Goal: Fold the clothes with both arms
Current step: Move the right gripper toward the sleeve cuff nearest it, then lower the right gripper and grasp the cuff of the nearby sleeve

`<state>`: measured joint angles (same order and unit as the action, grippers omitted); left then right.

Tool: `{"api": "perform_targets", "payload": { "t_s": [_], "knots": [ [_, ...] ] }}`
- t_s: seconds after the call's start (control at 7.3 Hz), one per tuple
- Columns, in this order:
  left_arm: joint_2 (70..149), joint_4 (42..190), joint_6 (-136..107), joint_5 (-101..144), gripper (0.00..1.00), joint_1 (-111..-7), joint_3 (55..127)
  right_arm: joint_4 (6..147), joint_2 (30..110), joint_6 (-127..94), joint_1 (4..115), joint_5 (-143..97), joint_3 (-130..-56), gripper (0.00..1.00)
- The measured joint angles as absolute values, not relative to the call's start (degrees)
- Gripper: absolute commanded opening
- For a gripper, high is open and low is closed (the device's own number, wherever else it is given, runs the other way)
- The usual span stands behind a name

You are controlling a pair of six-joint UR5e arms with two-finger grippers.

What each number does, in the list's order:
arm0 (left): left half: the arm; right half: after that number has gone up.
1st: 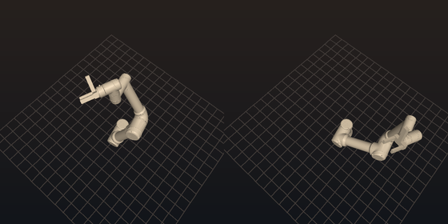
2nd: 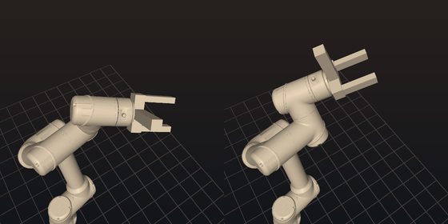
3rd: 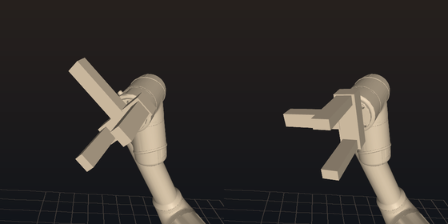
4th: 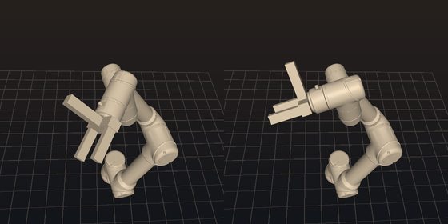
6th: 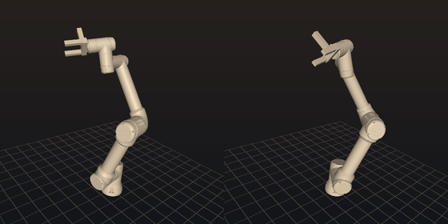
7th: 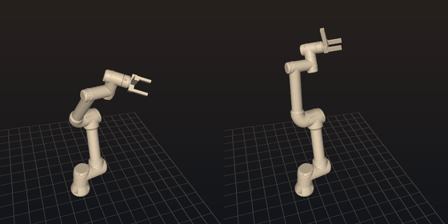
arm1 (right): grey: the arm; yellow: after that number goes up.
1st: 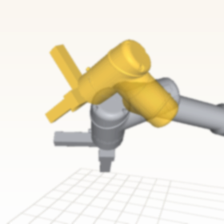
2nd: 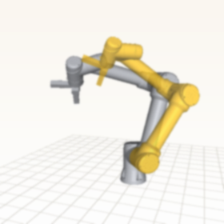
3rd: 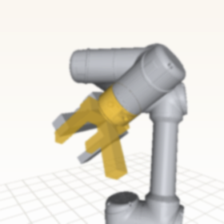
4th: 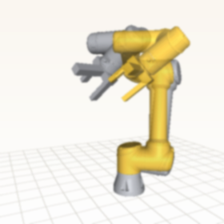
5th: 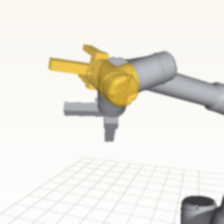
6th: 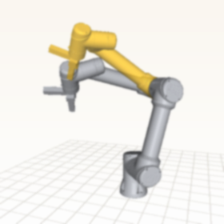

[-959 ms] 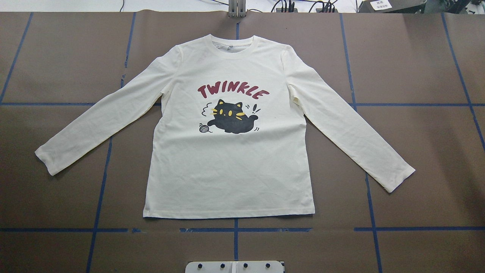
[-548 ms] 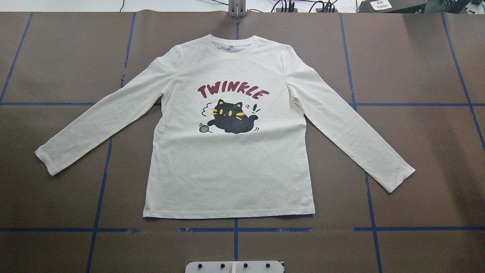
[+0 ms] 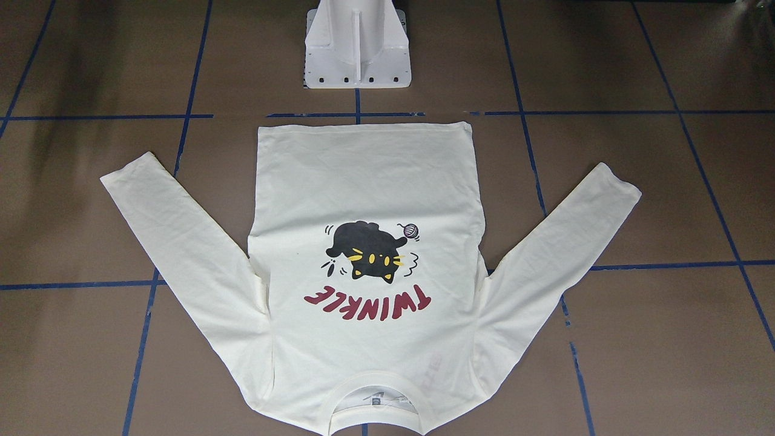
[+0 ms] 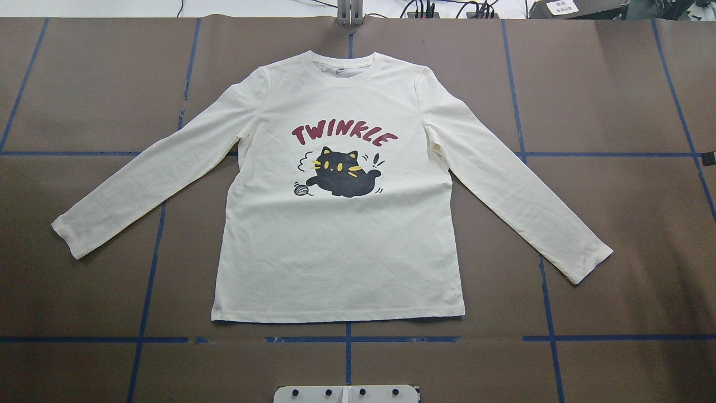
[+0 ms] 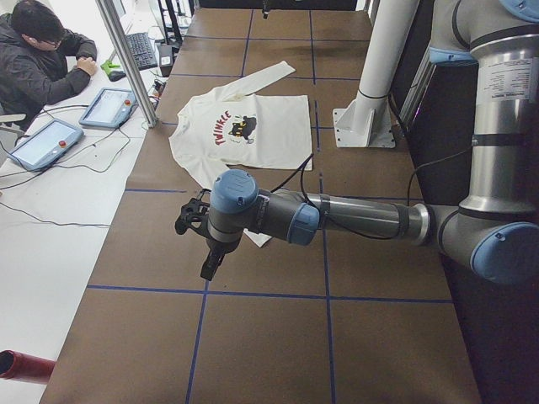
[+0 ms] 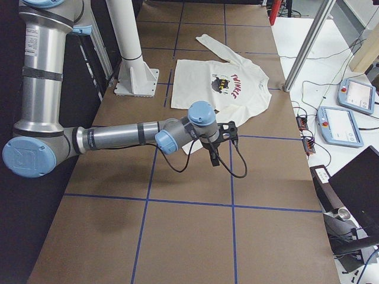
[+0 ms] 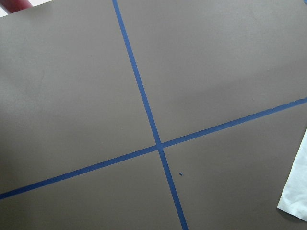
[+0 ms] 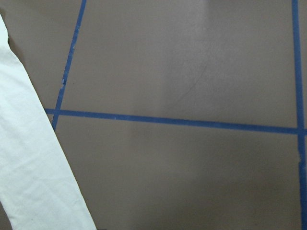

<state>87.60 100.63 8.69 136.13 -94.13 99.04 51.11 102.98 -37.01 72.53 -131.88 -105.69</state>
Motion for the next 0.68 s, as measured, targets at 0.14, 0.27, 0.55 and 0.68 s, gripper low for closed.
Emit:
{"api": "perform_targets", "payload": {
  "t_s": [0.14, 0.27, 0.55, 0.68],
  "knots": [
    [87.6, 100.6, 8.7, 136.1, 1.00, -94.1, 99.1, 43.8, 105.8, -46.3, 67.1, -128.3, -105.7, 0.70],
    [87.6, 100.6, 8.7, 136.1, 1.00, -94.1, 99.1, 38.5, 107.9, -54.6, 60.9, -123.5, -105.7, 0.66],
    [87.6, 100.6, 8.7, 136.1, 1.00, -94.1, 99.1, 33.8, 109.8, -66.0, 47.8, -111.6, -105.7, 0.62],
    [87.6, 100.6, 8.8, 136.1, 1.00, -94.1, 99.1, 33.3, 110.0, -69.6, 42.7, -107.1, -105.5, 0.61]
  ]
}}
